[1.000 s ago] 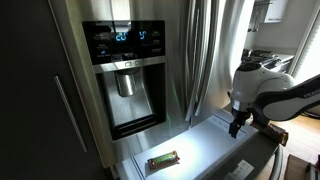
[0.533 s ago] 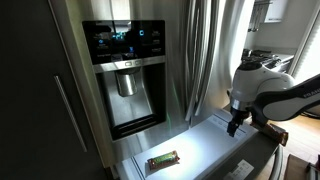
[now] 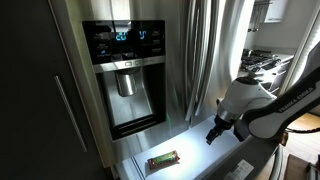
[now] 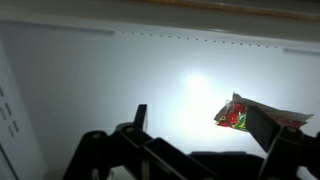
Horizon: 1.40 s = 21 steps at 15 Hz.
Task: Move the candy bars to the far right end
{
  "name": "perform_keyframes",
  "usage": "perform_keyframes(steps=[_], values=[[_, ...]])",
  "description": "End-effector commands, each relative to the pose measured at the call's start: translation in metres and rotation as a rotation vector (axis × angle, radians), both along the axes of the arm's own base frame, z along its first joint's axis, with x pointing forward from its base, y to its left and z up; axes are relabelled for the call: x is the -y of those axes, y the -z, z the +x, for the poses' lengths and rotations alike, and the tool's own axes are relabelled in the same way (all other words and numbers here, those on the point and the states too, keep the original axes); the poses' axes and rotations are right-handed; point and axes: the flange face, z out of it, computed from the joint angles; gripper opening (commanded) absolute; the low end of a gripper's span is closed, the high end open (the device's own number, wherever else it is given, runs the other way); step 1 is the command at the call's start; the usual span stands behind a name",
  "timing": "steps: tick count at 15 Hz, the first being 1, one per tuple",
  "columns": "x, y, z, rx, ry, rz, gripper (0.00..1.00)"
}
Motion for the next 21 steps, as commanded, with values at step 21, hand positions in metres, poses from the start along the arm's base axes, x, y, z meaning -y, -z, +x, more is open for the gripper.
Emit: perform_keyframes(steps=[21], values=[[-0.081,0.121,0.079,0.095,-0.009,0.202,1.0]])
